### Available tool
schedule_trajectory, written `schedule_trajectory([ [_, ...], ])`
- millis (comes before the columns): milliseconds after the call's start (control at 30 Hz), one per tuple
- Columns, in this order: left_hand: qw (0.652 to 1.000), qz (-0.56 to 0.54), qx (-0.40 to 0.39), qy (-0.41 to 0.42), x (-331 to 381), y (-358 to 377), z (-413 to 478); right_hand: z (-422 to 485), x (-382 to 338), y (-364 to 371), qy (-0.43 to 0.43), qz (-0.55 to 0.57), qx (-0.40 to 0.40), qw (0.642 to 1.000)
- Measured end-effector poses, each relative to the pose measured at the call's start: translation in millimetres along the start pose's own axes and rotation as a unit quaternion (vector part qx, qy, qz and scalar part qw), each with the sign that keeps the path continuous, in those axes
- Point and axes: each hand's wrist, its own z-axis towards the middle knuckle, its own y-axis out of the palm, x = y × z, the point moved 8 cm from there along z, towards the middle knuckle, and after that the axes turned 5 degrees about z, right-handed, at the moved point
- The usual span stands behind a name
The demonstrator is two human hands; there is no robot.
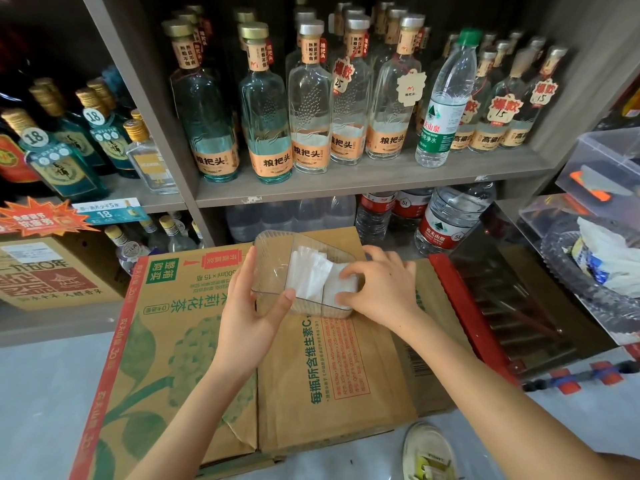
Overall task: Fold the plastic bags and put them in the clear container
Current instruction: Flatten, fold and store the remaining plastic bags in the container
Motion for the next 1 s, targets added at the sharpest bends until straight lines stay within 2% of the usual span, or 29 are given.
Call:
schedule_trajectory([
  [133,1.0,0.005,0.002,-0.002,0,0,1,2,1,9,0.028,0.005,-0.019,0.999],
  [400,1.0,0.006,0.005,-0.003,1,5,13,-24,23,-25,0.053,0.163,0.032,0.985],
  [600,1.0,0.02,-0.001,-0.01,3,7,32,-81,35,-33,0.034,0.314,0.094,0.944],
  [667,0.999,0.049,0.004,-0.002,5,-1,26,-109,32,-28,0.026,0.35,0.111,0.93],
  [767,0.993,0.106,0.047,0.014,-1,-30,-3,-153,27,-2,0.025,0.392,0.096,0.915],
  [867,0.97,0.229,0.075,0.026,-32,-63,-49,-191,23,46,0.04,0.412,0.052,0.909],
  [1000,0.922,0.384,0.045,0.015,-92,-91,-94,-226,20,125,0.067,0.389,-0.048,0.917],
])
